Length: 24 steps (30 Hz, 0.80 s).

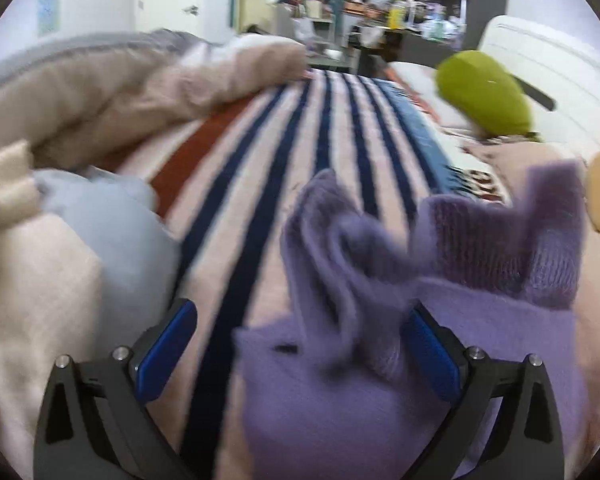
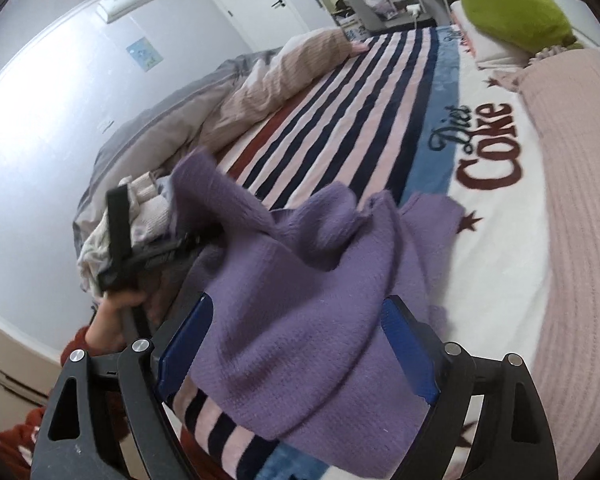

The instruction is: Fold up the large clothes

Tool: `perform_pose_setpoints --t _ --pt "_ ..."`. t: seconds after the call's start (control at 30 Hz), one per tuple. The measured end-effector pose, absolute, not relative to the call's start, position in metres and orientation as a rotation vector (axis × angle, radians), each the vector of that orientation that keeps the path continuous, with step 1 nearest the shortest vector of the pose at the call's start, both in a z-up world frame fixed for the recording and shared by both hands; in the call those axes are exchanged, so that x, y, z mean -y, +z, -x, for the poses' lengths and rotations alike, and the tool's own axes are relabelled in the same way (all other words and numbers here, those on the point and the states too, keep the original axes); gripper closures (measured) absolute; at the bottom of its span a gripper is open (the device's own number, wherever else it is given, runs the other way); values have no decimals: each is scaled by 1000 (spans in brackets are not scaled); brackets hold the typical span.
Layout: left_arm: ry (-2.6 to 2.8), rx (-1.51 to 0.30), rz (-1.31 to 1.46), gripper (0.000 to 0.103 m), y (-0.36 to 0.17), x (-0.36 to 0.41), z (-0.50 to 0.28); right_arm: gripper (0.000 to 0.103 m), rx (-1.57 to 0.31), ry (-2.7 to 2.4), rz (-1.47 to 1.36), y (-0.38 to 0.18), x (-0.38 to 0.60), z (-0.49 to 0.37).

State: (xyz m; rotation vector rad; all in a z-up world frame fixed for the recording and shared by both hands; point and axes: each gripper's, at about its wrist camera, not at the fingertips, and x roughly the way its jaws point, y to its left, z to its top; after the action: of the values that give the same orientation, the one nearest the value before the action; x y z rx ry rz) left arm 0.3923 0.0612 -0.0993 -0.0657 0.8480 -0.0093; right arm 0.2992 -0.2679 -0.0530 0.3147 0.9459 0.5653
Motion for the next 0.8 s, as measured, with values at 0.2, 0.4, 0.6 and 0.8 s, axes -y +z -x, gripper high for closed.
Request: perform_pose_setpoints --t 0.2,0.4,0.6,0.8 --pt "-211 -942 89 3 -112 -61 -367 19 -1004 454 -266 -81 287 -298" --pt "-299 -1027 148 54 -139 -58 -347 22 -1088 423 -287 -133 283 -301" --pt "-196 -894 46 100 -121 -63 -314 99 -985 356 -233 -139 270 -285" --pt "-81 -887 -80 99 -132 -70 -281 100 -924 300 -183 -124 282 -263"
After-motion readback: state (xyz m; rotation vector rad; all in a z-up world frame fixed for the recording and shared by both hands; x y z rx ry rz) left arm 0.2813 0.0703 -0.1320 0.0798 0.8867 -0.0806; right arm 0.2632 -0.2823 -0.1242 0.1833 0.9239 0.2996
